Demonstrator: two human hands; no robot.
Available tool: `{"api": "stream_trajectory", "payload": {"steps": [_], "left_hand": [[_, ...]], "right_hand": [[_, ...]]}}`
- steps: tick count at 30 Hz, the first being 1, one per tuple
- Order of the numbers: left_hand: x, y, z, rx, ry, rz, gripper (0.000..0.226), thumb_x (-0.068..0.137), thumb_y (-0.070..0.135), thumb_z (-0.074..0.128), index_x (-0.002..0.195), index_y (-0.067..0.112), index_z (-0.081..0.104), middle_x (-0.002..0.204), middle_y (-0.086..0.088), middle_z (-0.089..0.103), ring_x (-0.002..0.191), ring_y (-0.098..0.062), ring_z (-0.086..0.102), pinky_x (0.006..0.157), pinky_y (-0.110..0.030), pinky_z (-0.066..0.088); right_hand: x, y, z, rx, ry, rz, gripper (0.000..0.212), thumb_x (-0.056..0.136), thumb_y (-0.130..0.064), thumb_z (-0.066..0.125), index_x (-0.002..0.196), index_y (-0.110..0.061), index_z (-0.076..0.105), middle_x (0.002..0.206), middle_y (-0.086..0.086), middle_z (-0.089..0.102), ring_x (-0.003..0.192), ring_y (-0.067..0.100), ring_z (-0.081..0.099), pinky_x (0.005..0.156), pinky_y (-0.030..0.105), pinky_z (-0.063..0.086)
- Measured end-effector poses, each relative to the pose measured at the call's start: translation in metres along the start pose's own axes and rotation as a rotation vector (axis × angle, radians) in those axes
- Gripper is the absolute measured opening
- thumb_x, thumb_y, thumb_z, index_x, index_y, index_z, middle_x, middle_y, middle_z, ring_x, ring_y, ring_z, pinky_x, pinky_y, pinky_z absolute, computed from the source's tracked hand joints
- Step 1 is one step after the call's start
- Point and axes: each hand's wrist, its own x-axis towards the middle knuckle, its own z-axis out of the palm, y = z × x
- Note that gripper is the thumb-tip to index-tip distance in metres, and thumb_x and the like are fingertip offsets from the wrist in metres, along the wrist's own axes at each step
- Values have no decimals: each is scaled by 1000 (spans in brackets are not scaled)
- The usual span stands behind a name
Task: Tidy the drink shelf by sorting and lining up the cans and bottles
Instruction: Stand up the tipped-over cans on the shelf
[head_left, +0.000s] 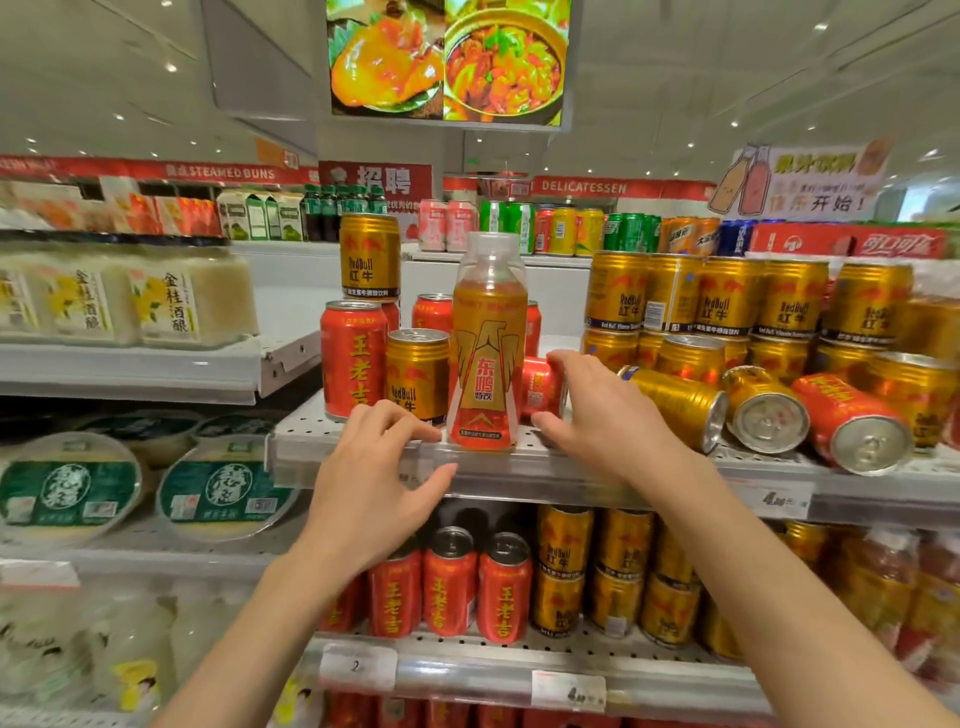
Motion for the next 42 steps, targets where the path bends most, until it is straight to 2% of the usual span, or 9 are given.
{"api": "stream_trajectory", "payload": {"steps": [5,11,14,18,23,29,33,38,42], "left_hand": [[3,6,1,-11,24,-36,43,81,68,63,93,27,69,94,14,53,97,-8,48,69,-19,42],[11,17,6,74,78,-90,58,76,80,53,80,24,67,85,11,54,90,-10,48,66,-23,42],[12,20,8,82,112,-92,59,75,81,53,76,23,65,82,10,53,88,-9,46,63,-19,34],[11,18,9,77,120,-89,61,74,81,52,76,22,64,82,9,53,88,-11,46,65,-20,35],[14,18,12,99,139,-97,63,72,83,51,72,21,63,79,8,53,86,-12,47,65,-24,38],[16,22,14,133,179,-97,56,73,77,61,67,21,58,74,8,51,81,-12,46,58,-18,29],[16,25,14,146,174,-102,56,73,77,62,67,21,58,74,8,51,80,-11,45,57,-12,23],[16,26,14,137,168,-116,58,74,78,58,68,21,58,76,7,50,82,-11,45,55,-13,25],[14,25,16,151,163,-123,58,75,79,56,71,21,59,78,6,51,84,-13,47,57,-21,32]], "right_hand": [[8,1,4,97,1,0,70,89,-43,73,146,-25,36,141,1,56,120,22,61,93,39,57],[3,9,0,193,69,-41,68,89,-46,72,145,-24,42,138,1,56,120,19,59,90,27,47],[1,12,-8,193,161,-71,71,87,-49,73,145,-21,44,139,1,58,116,19,63,90,26,48],[1,14,-21,223,289,-108,69,85,-54,72,140,-20,48,134,2,62,113,18,64,91,39,56],[2,15,-28,344,367,-111,65,85,-56,69,137,-23,47,131,1,63,94,16,69,77,40,61],[7,9,-20,354,367,-94,52,91,-56,64,129,-23,54,120,-2,66,94,12,64,81,39,60],[14,3,-10,355,358,-61,51,95,-54,59,134,-21,56,124,0,62,101,13,61,88,34,57],[16,-1,-5,367,336,-9,55,98,-53,54,143,-22,50,133,2,56,109,14,59,89,26,51],[8,-3,-4,404,294,20,63,99,-50,55,153,-23,36,144,1,52,121,17,58,99,35,53]]}}
